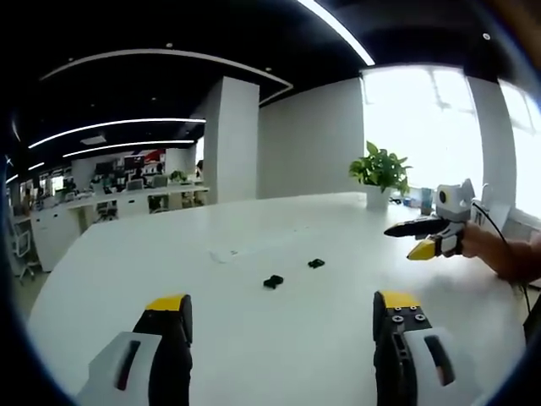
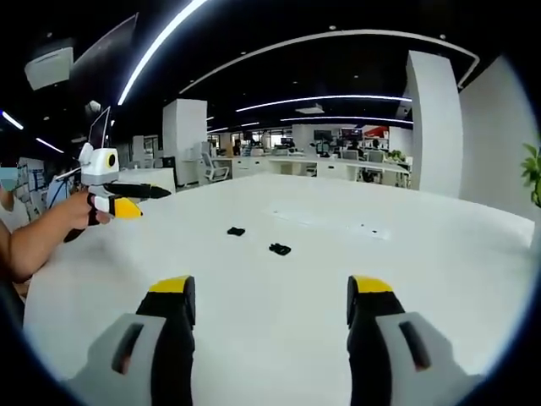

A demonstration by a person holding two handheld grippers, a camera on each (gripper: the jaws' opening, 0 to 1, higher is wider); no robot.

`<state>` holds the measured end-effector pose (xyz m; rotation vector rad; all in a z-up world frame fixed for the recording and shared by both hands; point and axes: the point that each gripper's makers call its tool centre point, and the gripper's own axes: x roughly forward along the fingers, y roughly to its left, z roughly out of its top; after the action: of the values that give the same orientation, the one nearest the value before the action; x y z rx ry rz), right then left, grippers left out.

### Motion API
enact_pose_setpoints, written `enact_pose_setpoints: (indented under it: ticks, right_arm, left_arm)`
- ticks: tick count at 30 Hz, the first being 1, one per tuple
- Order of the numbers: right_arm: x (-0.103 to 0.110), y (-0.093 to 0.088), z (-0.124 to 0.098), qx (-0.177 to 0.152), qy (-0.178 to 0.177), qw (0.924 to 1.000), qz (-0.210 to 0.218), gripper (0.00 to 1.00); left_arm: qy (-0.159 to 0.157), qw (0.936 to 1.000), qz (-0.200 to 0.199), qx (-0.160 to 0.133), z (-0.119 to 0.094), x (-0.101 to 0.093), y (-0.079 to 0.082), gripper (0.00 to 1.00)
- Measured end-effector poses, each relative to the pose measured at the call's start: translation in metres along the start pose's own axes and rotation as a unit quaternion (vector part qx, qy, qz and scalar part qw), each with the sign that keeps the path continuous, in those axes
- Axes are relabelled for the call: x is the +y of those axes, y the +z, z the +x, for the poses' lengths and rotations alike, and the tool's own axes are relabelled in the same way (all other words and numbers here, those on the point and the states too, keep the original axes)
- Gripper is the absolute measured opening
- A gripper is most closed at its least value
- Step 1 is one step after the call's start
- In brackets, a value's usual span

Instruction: Snap the two parts of the plastic buckle together until the buckle closes and remains connected.

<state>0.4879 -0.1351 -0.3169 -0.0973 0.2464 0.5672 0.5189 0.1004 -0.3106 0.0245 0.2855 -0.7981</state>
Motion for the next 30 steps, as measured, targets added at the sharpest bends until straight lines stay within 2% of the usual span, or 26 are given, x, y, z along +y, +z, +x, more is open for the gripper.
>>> enact_pose_setpoints:
  ticks: [11, 16, 30]
  right_arm:
    - [-0.004, 0.003, 0.003, 0.005, 0.0, 1.0, -0.004, 0.73]
    - [-0.002, 0.009, 0.004, 0.002, 0.0, 0.9999, -0.011, 0.73]
    - [-0.001, 0.007, 0.012, 0.009, 0.007, 0.9999, -0.004, 0.73]
  left_arm:
    - [-0.001, 1.0, -0.002, 0.008, 0.002, 0.004, -0.001, 0.95]
    - [-0.004, 0.9999, 0.001, 0.01, 0.002, 0.004, 0.001, 0.95]
    - [-0.009, 0.9998, 0.011, 0.015, 0.015, -0.001, 0.005, 0.94]
